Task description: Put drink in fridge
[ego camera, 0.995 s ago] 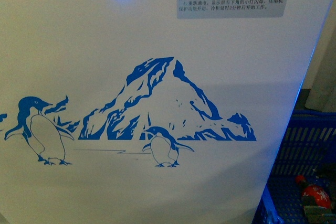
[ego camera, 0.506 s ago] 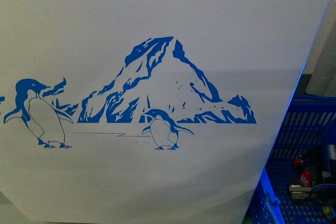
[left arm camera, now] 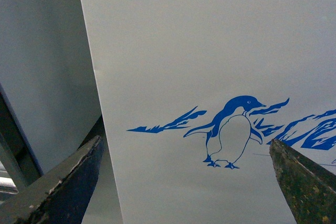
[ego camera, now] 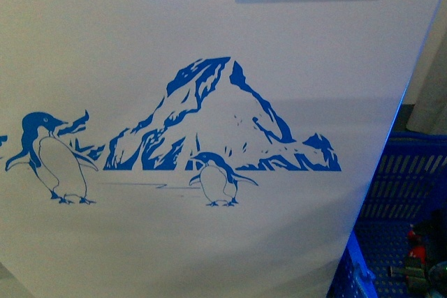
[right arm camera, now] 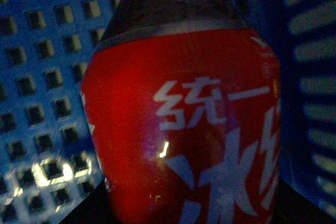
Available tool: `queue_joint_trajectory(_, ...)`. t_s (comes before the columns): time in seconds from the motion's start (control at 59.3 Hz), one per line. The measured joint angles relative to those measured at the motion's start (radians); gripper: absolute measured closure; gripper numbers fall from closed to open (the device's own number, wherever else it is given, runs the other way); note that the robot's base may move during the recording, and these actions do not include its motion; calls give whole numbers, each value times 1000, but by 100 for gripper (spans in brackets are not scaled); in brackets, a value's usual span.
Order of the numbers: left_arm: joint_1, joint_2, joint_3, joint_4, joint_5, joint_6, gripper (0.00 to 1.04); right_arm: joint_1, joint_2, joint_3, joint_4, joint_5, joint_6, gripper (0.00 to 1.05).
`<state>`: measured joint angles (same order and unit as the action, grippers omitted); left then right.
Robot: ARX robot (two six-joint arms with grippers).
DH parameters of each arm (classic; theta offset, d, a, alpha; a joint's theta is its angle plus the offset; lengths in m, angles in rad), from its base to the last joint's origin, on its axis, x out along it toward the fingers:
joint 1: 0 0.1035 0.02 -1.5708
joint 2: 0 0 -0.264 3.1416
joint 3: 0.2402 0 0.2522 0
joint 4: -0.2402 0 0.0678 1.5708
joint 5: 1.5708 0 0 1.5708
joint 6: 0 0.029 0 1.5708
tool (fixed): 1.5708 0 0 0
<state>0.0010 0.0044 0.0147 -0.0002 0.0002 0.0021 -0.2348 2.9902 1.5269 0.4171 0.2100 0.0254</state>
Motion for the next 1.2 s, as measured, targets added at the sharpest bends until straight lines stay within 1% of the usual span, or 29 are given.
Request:
queue_joint_trajectory(0.067,0,0,0,0,0,0,8,2,-83,-105,21,-33,32,64)
queue_joint_trajectory(0.169,0,0,0,0,0,0,8,7,-264,-262,59,-84,68,65)
queue_joint_trajectory(0.371,0,0,0,0,0,0,8,11,-849,-578,87,-185,95,65)
queue_joint_trajectory(0.422,0,0,0,0,0,0,8,11,-932,-619,85,-193,95,65)
queue_joint_trajectory(0.574,0,0,0,0,0,0,8,16,-1212,-742,32,-225,110,65)
queue_joint_trajectory(0.675,0,0,0,0,0,0,8,37,-1534,-831,-55,-233,119,65)
queue_joint_trajectory(0.709,0,0,0,0,0,0,8,45,-1632,-846,-84,-225,123,65)
queue_joint_trajectory(0.81,0,0,0,0,0,0,8,62,-1798,-864,-137,-201,125,65)
queue_joint_trajectory(0.894,0,0,0,0,0,0,8,99,-2035,-895,-216,-140,133,65)
queue_joint_trajectory(0.928,0,0,0,0,0,0,8,129,-2142,-915,-251,-85,132,65)
queue_joint_trajectory(0.962,0,0,0,0,0,0,8,150,-2198,-927,-271,-55,131,65)
queue_joint_trajectory(1.046,0,0,0,0,0,0,8,253,-2393,-975,-352,64,129,65)
queue_joint_trajectory(1.164,0,0,0,0,0,0,8,336,-2497,-1004,-403,156,129,65)
queue_joint_trajectory(1.198,0,0,0,0,0,0,8,373,-2535,-1015,-419,204,129,65)
